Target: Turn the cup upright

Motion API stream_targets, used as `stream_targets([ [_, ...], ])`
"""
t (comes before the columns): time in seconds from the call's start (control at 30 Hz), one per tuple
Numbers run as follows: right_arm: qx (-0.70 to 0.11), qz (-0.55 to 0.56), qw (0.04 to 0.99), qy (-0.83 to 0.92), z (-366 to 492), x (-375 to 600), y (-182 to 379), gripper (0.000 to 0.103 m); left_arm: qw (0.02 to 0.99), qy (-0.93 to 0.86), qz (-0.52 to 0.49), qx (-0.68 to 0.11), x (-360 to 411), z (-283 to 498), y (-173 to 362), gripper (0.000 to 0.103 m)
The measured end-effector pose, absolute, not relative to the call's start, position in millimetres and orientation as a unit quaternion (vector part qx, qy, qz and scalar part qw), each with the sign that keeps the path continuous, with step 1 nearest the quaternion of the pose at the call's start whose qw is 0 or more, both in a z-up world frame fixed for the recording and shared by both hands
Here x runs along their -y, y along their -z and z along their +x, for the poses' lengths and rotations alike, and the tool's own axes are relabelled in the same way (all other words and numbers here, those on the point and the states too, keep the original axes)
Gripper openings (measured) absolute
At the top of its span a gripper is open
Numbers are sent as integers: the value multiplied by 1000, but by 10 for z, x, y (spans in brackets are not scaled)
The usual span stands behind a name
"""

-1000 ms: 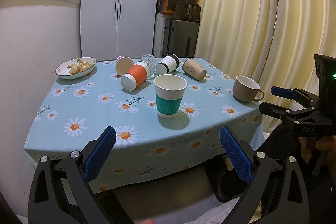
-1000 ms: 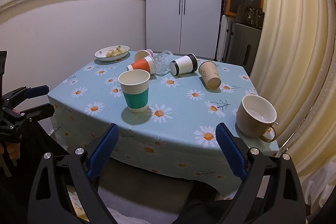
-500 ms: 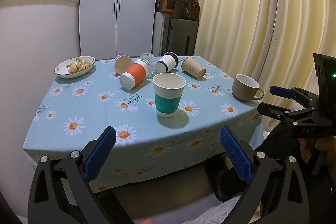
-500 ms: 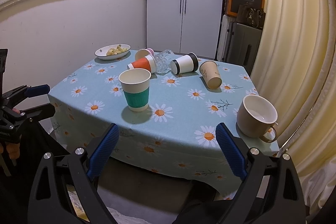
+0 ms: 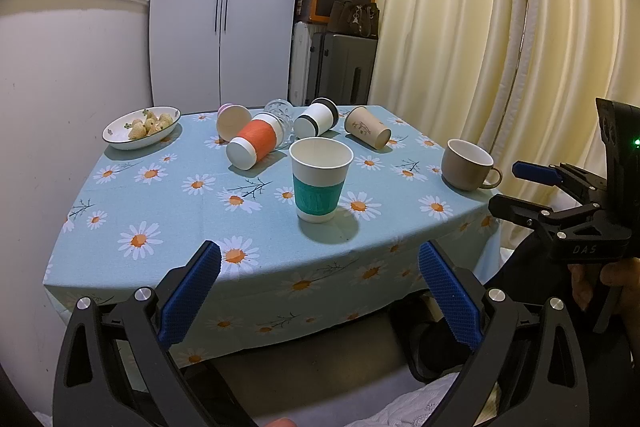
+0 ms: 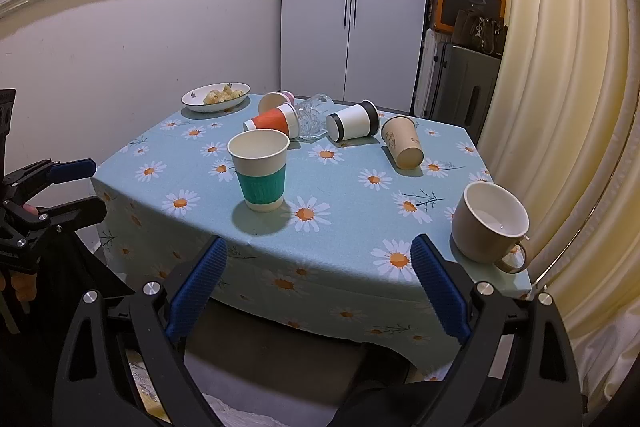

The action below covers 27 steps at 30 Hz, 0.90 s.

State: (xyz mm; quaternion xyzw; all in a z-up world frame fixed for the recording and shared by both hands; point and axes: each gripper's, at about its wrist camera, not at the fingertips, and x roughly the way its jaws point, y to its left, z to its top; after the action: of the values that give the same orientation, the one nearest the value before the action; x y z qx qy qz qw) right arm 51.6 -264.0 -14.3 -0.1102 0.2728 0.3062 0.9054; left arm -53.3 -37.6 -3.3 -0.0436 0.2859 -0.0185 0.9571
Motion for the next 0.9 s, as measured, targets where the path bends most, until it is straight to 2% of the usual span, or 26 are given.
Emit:
stream_targets([
  [0.9, -273, -111, 906, -305, 525, 2648, 144, 92, 956, 18, -43, -289, 330, -518, 59, 97],
])
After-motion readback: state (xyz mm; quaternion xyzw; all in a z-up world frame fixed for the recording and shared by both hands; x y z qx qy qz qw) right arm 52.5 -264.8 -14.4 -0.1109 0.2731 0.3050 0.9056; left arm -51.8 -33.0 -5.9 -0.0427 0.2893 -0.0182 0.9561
